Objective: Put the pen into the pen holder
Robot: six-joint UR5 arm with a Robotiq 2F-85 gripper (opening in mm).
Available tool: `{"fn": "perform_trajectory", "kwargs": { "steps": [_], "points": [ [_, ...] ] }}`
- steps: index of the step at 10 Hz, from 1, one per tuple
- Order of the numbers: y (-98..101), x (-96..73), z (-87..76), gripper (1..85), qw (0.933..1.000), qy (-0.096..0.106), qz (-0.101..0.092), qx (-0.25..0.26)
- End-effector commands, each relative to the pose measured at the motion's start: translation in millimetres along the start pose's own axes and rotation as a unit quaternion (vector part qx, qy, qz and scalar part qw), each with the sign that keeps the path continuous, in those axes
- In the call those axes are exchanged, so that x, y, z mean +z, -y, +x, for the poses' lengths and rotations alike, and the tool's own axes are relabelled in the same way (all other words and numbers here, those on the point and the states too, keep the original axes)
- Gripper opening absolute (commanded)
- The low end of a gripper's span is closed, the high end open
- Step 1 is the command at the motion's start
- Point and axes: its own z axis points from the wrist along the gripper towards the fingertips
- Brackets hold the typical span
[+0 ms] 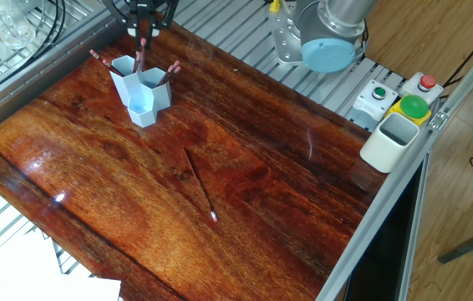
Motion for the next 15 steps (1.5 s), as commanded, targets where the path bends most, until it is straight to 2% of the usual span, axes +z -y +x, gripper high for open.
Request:
{"fn": "perform_trajectory", "kwargs": {
  "steps": [1, 4, 6, 8, 10, 11, 12, 13, 14, 15],
  "points": [
    [0.7, 3.5, -0.8, 1.0, 0.9999, 0.011, 0.005, 0.000],
    [-4.9, 5.1, 1.1, 1.0, 0.9996, 0.018, 0.003, 0.021],
    [-3.3, 6.7, 7.4, 1.0, 0.9995, 0.017, 0.013, 0.022],
    [-3.5, 7.8, 5.6, 1.0, 0.9994, 0.020, 0.013, 0.024],
    [-4.1, 8.0, 10.6, 1.0, 0.9988, 0.010, 0.011, 0.046],
    [-7.3, 7.9, 6.0, 1.0, 0.9973, 0.019, 0.004, 0.070],
    [-5.4, 7.8, 3.6, 1.0, 0.9963, 0.024, 0.007, 0.082],
    [0.8, 7.7, 5.5, 1.0, 0.9967, 0.021, 0.020, 0.075],
    [-0.3, 7.8, 9.8, 1.0, 0.9960, 0.013, 0.018, 0.087],
    [4.3, 7.7, 18.6, 1.0, 0.9958, -0.003, 0.029, 0.087]
  ]
}}
